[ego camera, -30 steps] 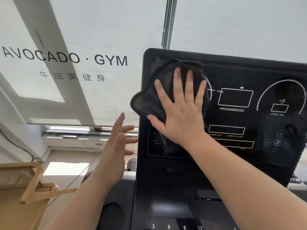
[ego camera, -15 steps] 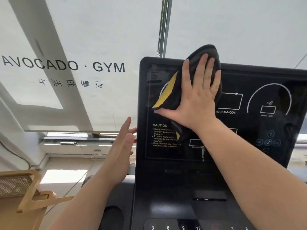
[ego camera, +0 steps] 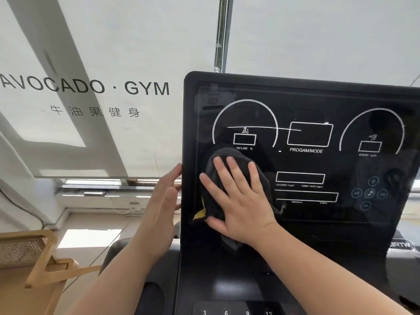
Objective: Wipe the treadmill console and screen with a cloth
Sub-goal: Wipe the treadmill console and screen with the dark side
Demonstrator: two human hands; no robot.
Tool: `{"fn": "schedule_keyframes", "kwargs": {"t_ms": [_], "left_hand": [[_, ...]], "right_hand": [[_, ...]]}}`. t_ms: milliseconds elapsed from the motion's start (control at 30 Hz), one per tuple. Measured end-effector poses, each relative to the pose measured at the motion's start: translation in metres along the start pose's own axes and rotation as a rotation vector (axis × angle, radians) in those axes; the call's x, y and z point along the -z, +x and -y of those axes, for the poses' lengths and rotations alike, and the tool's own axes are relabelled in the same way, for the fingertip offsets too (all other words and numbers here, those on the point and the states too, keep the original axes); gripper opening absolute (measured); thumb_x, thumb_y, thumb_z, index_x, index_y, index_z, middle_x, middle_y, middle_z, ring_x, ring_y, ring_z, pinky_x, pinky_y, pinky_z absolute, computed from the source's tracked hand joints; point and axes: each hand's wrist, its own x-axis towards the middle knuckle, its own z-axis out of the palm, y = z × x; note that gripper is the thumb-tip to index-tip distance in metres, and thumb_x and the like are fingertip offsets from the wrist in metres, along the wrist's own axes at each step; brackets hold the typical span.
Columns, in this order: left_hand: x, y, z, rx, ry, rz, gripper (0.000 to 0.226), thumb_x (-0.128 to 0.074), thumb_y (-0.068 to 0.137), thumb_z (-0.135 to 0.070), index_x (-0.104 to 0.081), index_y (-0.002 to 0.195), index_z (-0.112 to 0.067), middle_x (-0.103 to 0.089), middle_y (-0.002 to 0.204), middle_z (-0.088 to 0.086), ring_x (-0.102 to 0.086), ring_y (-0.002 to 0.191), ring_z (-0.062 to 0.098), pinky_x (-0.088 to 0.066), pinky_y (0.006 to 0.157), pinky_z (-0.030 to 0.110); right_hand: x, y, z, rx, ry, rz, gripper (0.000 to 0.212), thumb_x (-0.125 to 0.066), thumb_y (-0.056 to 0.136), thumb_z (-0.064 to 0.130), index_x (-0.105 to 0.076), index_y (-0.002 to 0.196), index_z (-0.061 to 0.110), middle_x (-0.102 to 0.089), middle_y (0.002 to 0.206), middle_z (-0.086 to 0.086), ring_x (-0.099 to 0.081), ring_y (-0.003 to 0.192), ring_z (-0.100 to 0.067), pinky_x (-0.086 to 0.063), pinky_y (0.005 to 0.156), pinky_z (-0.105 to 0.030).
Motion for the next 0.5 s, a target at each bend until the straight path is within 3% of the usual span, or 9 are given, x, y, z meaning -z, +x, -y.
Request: {"fn": "schedule_keyframes", "kwargs": {"t_ms": [167, 367, 500], "left_hand": [[0.0, 0.0, -0.005, 0.019, -0.044, 0.031, 0.091, -0.028, 0.075, -0.094, -0.04, 0.149, -0.042, -0.045, 0.15, -0.022, -0.046, 0.135, 0.002, -0.048, 0.105, 0.048], [0.0, -0.002, -0.006, 0.066, -0.094, 0.032, 0.089, -0.024, 0.071, -0.097, -0.041, 0.145, -0.051, -0.045, 0.149, -0.025, -0.044, 0.135, -0.003, -0.044, 0.109, 0.048], [0.005, -0.001, -0.006, 0.111, -0.158, 0.075, 0.087, -0.02, 0.07, -0.098, -0.045, 0.141, -0.055, -0.047, 0.146, -0.029, -0.045, 0.135, -0.003, -0.042, 0.107, 0.049]], "right_hand": [[0.006, -0.017, -0.039, -0.113, -0.016, -0.065, 0.117, -0.051, 0.071, 0.095, -0.023, 0.162, 0.027, -0.012, 0.17, -0.018, -0.01, 0.158, -0.04, -0.003, 0.123, -0.068], [0.051, 0.056, -0.087, -0.335, -0.045, -0.054, 0.134, -0.041, 0.065, 0.104, -0.01, 0.165, 0.02, -0.002, 0.17, -0.026, -0.001, 0.157, -0.048, 0.0, 0.121, -0.072], [0.07, 0.108, -0.078, -0.289, -0.035, -0.047, 0.135, -0.039, 0.066, 0.104, -0.007, 0.166, 0.018, 0.0, 0.171, -0.024, 0.002, 0.157, -0.046, 0.0, 0.121, -0.072]]}}
